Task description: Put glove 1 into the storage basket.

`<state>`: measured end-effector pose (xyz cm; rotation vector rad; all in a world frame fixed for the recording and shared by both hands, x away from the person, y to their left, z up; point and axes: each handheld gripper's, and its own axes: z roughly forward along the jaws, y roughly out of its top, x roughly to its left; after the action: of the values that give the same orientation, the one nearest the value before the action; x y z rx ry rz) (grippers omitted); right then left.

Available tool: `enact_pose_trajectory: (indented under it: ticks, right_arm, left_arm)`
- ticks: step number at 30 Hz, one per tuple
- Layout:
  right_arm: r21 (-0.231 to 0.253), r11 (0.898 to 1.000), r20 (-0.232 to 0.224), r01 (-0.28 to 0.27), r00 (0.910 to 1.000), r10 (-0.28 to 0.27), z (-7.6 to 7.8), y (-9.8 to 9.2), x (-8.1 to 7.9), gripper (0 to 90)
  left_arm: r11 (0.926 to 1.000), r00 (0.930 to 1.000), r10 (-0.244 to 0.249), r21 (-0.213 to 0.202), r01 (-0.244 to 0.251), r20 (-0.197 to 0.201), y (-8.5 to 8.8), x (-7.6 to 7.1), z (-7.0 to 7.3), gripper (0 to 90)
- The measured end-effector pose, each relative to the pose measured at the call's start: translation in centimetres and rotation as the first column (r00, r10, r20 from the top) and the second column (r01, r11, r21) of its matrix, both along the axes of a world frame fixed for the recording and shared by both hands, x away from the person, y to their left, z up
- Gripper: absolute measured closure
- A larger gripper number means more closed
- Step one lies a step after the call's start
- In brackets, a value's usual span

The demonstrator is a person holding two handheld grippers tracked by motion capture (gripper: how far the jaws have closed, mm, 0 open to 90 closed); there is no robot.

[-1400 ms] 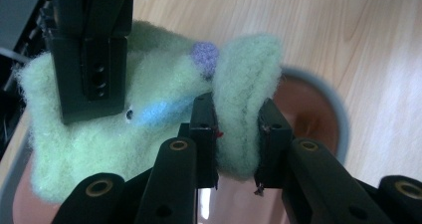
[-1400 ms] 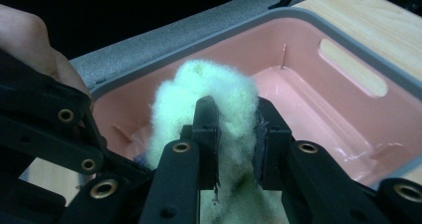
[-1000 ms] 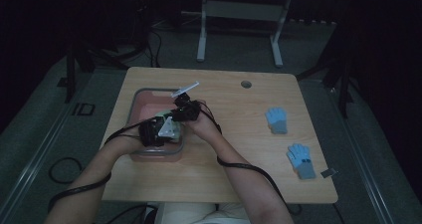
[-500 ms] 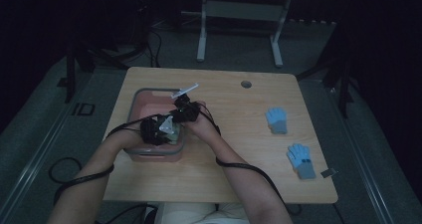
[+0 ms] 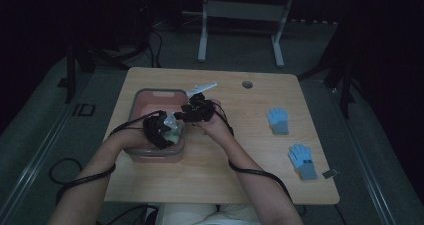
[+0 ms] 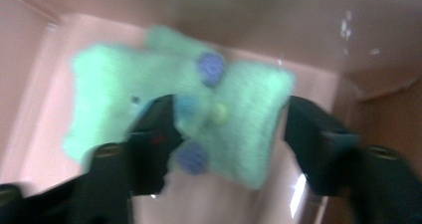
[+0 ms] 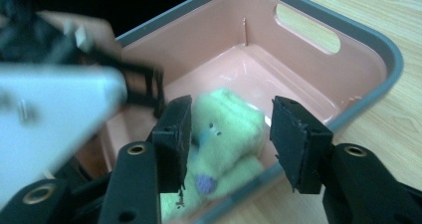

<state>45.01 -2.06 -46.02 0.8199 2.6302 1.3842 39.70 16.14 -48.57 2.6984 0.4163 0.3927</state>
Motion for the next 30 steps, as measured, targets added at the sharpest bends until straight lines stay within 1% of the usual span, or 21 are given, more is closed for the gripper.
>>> enact_pose_trajectory:
  ticks: [1, 2, 4, 6, 9, 10, 11, 13, 14, 15, 16, 17, 18, 19, 21, 23, 24, 25, 27, 28, 30]
  right_arm:
    - [0.005, 1.0, 0.006, -0.001, 1.0, 0.001, 0.2, -0.5, -0.3, 49.4]
    - [0.008, 1.0, 0.012, -0.006, 0.9999, 0.005, 0.2, -0.8, -0.5, 48.6]
    - [0.014, 1.0, 0.022, -0.012, 0.9997, 0.012, 0.5, -1.6, -0.9, 47.7]
    - [0.018, 1.0, 0.031, -0.012, 0.9994, 0.012, 0.8, -2.4, -1.4, 47.7]
    - [0.021, 1.0, 0.044, -0.014, 0.999, 0.013, 1.1, -3.4, -2.0, 49.4]
    - [0.018, 1.0, 0.052, -0.015, 0.9986, 0.014, 1.1, -3.7, -2.2, 49.6]
    - [0.011, 1.0, 0.057, -0.016, 0.9983, 0.015, 1.2, -4.0, -2.4, 50.8]
    - [0.004, 1.0, 0.067, -0.016, 0.9976, 0.016, 1.2, -4.7, -2.8, 51.7]
    - [0.001, 1.0, 0.069, -0.018, 0.9974, 0.018, 1.3, -5.2, -3.0, 52.3]
    - [-0.002, 1.0, 0.071, -0.017, 0.9973, 0.018, 1.3, -5.4, -3.1, 52.3]
    - [-0.001, 1.0, 0.074, -0.016, 0.9971, 0.016, 1.3, -5.8, -3.3, 52.3]
    - [-0.006, 1.0, 0.078, -0.015, 0.9968, 0.016, 1.2, -6.3, -3.5, 52.3]
    - [-0.01, 1.0, 0.081, -0.013, 0.9966, 0.014, 1.2, -6.5, -3.6, 52.3]
    - [-0.014, 1.0, 0.087, -0.011, 0.9961, 0.012, 1.1, -7.0, -3.7, 52.6]
    - [-0.014, 1.0, 0.093, -0.004, 0.9956, 0.005, 1.0, -7.8, -3.9, 52.5]
    - [-0.016, 1.0, 0.096, 0.003, 0.9954, -0.002, 0.9, -8.5, -4.1, 52.0]
    - [-0.012, 1.0, 0.097, 0.007, 0.9953, -0.006, 0.9, -8.8, -4.2, 51.8]
    - [-0.007, 1.0, 0.09, 0.009, 0.9959, -0.009, 0.9, -9.3, -4.4, 51.4]
    - [-0.002, 1.0, 0.097, 0.02, 0.995, -0.02, 0.8, -10.1, -4.5, 51.6]
    - [-0.002, 1.0, 0.094, 0.023, 0.9953, -0.023, 0.8, -10.4, -4.6, 51.7]
    - [-0.001, 0.999, 0.099, 0.036, 0.9945, -0.036, 0.8, -11.4, -4.6, 51.8]
  left_arm:
    - [0.9999, 1.0, 0.007, -0.012, -0.007, 0.005, 0.2, 0.0, 0.3, 31.4]
    - [0.9989, 0.9996, 0.029, -0.036, -0.029, 0.007, 0.4, 0.0, 0.6, 29.5]
    - [0.9954, 0.9986, 0.053, -0.08, -0.053, -0.003, 0.8, 0.0, 1.4, 25.3]
    - [0.9891, 0.9971, 0.074, -0.126, -0.076, -0.015, 1.1, -0.1, 2.0, 24.0]
    - [0.9802, 0.9954, 0.094, -0.174, -0.096, -0.017, 1.1, -0.6, 2.7, 16.9]
    - [0.9783, 0.9951, 0.099, -0.183, -0.098, -0.004, 1.0, -0.8, 2.9, 14.7]
    - [0.9749, 0.9941, 0.108, -0.197, -0.104, 0.009, 1.0, -1.0, 3.1, 13.8]
    - [0.9614, 0.9925, 0.122, -0.248, -0.12, -0.009, 1.0, -1.2, 3.5, 10.0]
    - [0.9564, 0.9919, 0.127, -0.264, -0.124, -0.008, 1.0, -1.4, 3.6, 8.5]
    - [0.9541, 0.9917, 0.128, -0.272, -0.125, -0.005, 1.0, -1.5, 3.8, 7.9]
    - [0.949, 0.9897, 0.143, -0.283, -0.139, -0.006, 0.8, -1.8, 4.0, 7.4]
    - [0.945, 0.9893, 0.145, -0.295, -0.141, -0.008, 0.7, -1.9, 4.1, 6.7]
    - [0.945, 0.9893, 0.145, -0.295, -0.141, -0.008, 0.7, -1.9, 4.1, 6.0]
    - [0.9352, 0.9888, 0.149, -0.323, -0.145, -0.013, 0.4, -2.4, 4.4, 5.4]
    - [0.9289, 0.9896, 0.142, -0.342, -0.141, -0.024, -0.1, -3.0, 4.6, 4.7]
    - [0.9202, 0.9896, 0.141, -0.365, -0.141, -0.026, -0.6, -3.5, 4.7, 4.6]
    - [0.9125, 0.9891, 0.143, -0.382, -0.146, -0.037, -1.0, -3.9, 4.7, 4.6]
    - [0.9085, 0.9897, 0.138, -0.393, -0.142, -0.039, -1.3, -4.2, 4.7, 4.6]
    - [0.9061, 0.9923, 0.122, -0.406, -0.121, -0.022, -1.9, -4.8, 4.8, 4.6]
    - [0.9029, 0.9925, 0.122, -0.414, -0.117, -0.014, -2.3, -5.1, 4.8, 4.6]
    - [0.9004, 0.9939, 0.11, -0.423, -0.104, -0.009, -2.8, -5.5, 4.8, 4.6]
